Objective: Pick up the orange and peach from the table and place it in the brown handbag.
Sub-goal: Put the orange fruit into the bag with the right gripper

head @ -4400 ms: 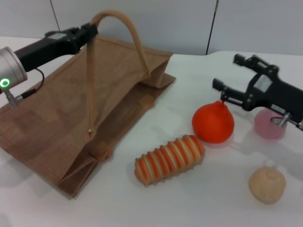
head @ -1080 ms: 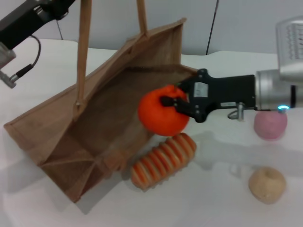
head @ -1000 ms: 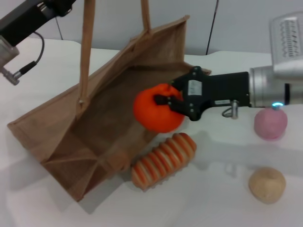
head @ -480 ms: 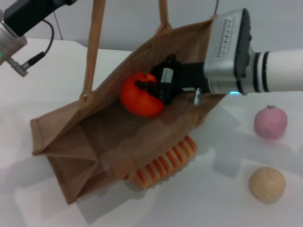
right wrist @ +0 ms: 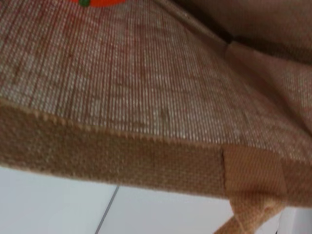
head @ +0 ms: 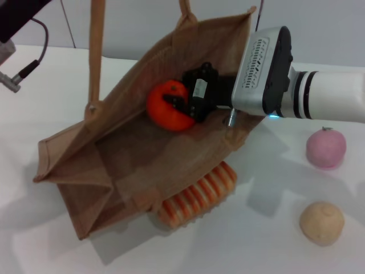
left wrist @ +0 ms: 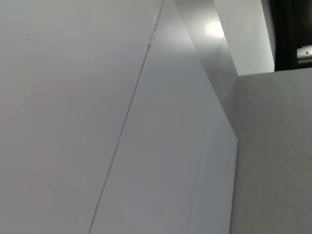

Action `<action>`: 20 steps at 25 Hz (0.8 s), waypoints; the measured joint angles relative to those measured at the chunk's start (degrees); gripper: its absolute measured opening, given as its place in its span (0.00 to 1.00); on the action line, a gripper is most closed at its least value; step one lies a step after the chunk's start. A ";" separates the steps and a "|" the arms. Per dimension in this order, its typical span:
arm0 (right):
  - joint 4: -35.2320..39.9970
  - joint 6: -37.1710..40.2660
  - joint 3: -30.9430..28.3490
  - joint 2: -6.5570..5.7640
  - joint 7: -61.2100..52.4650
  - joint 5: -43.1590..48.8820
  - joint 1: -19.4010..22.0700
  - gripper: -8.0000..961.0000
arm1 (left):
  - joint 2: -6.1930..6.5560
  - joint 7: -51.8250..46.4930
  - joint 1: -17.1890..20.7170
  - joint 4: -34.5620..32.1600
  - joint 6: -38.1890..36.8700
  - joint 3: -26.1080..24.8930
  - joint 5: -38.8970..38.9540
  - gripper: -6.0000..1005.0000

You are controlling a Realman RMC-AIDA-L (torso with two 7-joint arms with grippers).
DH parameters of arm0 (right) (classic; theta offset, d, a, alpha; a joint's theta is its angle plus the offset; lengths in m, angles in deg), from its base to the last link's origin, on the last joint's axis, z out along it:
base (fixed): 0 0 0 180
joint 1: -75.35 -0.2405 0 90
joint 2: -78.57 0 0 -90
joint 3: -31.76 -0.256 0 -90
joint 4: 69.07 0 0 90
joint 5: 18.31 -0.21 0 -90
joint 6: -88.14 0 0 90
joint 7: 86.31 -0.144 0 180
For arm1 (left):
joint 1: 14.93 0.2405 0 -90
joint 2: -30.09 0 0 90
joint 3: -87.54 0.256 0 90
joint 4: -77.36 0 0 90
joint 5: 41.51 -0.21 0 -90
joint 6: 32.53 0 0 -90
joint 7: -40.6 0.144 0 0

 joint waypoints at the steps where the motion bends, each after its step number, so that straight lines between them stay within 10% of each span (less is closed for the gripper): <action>1: -0.06 0.04 -0.51 0.02 0.62 0.01 0.25 0.14 | 0.00 -0.01 0.18 0.00 0.00 0.00 0.33 0.12; 11: -1.45 2.44 -1.24 -0.13 1.06 0.02 1.60 0.47 | -0.14 0.89 3.25 0.00 -0.81 -1.21 3.80 0.12; 20: 5.28 21.62 -1.43 -0.53 -1.00 -0.83 7.28 0.72 | -0.07 3.16 6.04 1.16 -3.10 -3.46 4.00 0.11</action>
